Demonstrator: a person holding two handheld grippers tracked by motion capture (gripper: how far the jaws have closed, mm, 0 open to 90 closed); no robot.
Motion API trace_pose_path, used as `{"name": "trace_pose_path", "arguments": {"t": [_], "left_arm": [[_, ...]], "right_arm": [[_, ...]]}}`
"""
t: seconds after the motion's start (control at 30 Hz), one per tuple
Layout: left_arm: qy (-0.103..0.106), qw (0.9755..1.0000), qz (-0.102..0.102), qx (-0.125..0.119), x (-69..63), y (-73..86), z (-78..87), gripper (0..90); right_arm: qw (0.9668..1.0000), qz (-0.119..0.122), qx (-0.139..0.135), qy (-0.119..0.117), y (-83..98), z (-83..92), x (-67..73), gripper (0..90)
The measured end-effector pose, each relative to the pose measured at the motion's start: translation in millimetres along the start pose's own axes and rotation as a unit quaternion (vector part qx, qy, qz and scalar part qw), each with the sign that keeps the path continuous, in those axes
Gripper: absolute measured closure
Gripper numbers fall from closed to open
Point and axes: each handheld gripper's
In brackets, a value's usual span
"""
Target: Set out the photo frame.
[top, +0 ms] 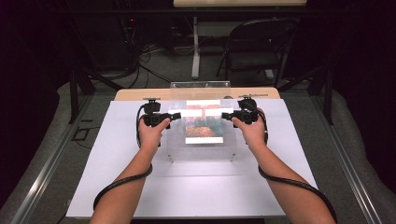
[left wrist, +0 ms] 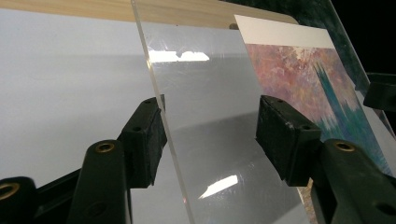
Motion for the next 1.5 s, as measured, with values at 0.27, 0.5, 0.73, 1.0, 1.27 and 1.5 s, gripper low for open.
{"name": "trace_pose_path", "arguments": {"t": [0.27,0.5,0.73,1.0,1.27,1.5], "left_arm": [[-0.001,0.9999,-0.011,-0.009,-6.6,-0.9,12.3,45.8],[0.001,0.9998,-0.014,-0.014,-9.6,-0.2,19.4,47.9],[0.004,0.9994,-0.025,-0.022,-15.3,0.2,30.4,50.3],[0.006,0.9988,-0.039,-0.029,-22.0,2.2,44.0,52.8],[0.007,0.9979,-0.052,-0.038,-29.5,5.8,57.0,55.3],[0.003,0.9972,-0.062,-0.043,-38.2,9.7,69.5,57.5]], "right_arm": [[0.9997,0.021,-0.008,0.001,-0.2,13.3,6.4,44.2],[0.9995,0.026,-0.016,0.001,0.9,19.8,10.1,45.5],[0.9990,0.038,-0.022,-0.002,2.0,33.6,14.5,49.9],[0.9983,0.051,-0.027,-0.001,3.5,46.0,20.3,53.2],[0.9974,0.064,-0.033,-0.004,7.3,60.6,25.4,56.7],[0.9961,0.081,-0.036,0.000,11.1,73.5,32.0,59.5]]}}
Point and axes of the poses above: each handheld gripper's, and its own axes: z roughly backward along the jaws, y roughly out of its underside, x roughly to its left, and after that the axes turned 9 degrees about -z, right-handed
